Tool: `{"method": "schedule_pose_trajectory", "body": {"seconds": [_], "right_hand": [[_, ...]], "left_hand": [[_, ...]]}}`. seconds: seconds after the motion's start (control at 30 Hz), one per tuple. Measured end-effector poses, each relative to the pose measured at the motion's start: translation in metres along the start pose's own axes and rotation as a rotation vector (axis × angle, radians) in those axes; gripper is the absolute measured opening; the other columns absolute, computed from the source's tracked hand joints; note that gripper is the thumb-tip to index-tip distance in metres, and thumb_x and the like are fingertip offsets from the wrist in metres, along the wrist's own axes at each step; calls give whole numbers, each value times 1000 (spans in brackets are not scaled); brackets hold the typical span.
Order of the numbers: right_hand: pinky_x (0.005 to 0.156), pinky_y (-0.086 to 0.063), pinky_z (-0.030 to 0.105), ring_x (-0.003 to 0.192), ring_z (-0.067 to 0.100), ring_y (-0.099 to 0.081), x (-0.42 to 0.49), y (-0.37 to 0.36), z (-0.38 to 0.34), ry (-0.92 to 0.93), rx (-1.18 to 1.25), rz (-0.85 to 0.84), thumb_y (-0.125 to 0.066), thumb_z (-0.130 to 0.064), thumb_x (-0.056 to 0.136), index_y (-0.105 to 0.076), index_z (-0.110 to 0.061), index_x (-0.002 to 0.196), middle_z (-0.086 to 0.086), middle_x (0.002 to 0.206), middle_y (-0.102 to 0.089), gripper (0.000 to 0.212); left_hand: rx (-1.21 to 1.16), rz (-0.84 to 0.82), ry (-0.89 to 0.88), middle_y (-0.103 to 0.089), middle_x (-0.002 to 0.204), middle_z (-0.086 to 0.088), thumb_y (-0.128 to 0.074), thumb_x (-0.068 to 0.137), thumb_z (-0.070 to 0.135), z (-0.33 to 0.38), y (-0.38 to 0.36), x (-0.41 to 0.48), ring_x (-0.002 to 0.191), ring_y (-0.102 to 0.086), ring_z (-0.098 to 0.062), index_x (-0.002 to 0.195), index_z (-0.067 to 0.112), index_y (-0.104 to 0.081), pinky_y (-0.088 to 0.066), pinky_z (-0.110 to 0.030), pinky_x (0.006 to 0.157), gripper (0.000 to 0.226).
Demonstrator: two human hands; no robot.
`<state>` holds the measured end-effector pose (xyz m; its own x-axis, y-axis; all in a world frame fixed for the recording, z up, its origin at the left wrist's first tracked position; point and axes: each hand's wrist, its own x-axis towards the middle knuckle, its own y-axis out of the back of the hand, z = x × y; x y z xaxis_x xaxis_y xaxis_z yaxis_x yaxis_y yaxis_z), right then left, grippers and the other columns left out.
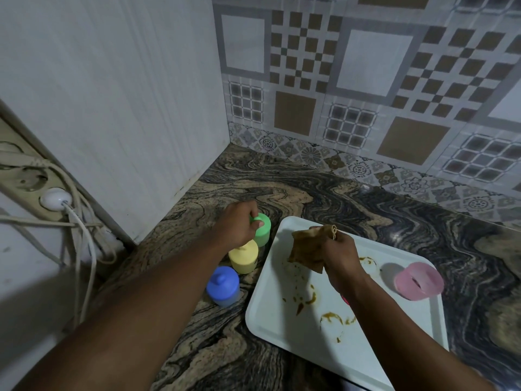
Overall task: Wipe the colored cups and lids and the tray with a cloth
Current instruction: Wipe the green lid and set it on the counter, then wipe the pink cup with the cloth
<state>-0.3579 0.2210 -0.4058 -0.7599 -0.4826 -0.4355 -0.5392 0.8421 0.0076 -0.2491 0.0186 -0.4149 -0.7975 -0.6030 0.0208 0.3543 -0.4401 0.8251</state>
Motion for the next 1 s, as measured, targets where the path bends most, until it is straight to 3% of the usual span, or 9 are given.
{"method": "schedule_pose_trajectory", "body": {"seconds": [0.13,0.23,0.37,0.43,0.5,0.57,0.7,0.83,1.0], "right_hand": [[65,-59,36,90,35,-74,-3,6,-3,-144,124,-58,-39,-12,105,-73,3,108,24,102,-75,37],[77,-62,44,95,37,-74,-8,22,-7,-204,262,-130,-44,-10,101,-75,-1,106,24,104,-75,33],[66,-63,45,84,39,-75,-22,56,-17,-238,444,-128,-38,-3,99,-72,3,99,26,95,-75,35],[63,-62,39,62,29,-70,-30,81,-19,-200,469,-95,-35,-1,98,-70,3,93,16,74,-70,36],[53,-53,27,45,17,-45,-39,108,-20,-157,439,-19,-37,-1,96,-69,-1,81,5,60,-47,36],[40,-41,21,40,11,-29,-50,138,-20,-117,447,42,-40,-6,95,-54,-11,65,-2,55,-30,34],[45,-51,24,43,14,-54,-74,189,-18,-32,498,346,-46,-2,94,-57,-11,76,1,52,-54,23],[35,-45,22,41,11,-59,-92,225,-11,2,439,587,-48,1,93,-62,-10,80,5,61,-61,22],[66,-54,32,75,26,-64,-88,228,14,110,380,729,-51,-5,96,-66,-10,90,16,91,-68,17]], "left_hand": [[72,-74,54,-62,96,-3,-76,83,36,5,4,3,88,-60,-25,93,22,-54,-48,-35,72,28],[98,-62,10,-57,109,-2,-75,82,41,16,8,5,101,-55,-24,101,24,-51,-46,-35,80,35],[116,-47,-129,-52,120,-4,-70,86,40,59,3,8,113,-51,-28,113,22,-53,-47,-41,89,36],[86,-86,-204,-51,121,-4,-67,89,38,91,-9,7,114,-50,-28,115,22,-54,-47,-44,92,34],[31,-133,-284,-51,118,-2,-66,91,37,121,-26,2,115,-50,-25,114,23,-54,-47,-42,92,30],[-11,-208,-369,-50,115,1,-65,92,35,152,-49,-5,115,-50,-23,113,23,-55,-46,-39,92,26],[-28,-344,-495,-51,124,1,-64,91,27,203,-96,-23,130,-45,-22,118,20,-60,-42,-37,102,28],[119,-435,-632,-56,134,0,-61,90,30,237,-133,-37,126,-51,-23,127,24,-61,-45,-39,103,38],[359,-451,-697,-66,122,-7,-57,93,34,253,-156,-35,116,-55,-31,114,30,-72,-45,-35,97,26]]}}
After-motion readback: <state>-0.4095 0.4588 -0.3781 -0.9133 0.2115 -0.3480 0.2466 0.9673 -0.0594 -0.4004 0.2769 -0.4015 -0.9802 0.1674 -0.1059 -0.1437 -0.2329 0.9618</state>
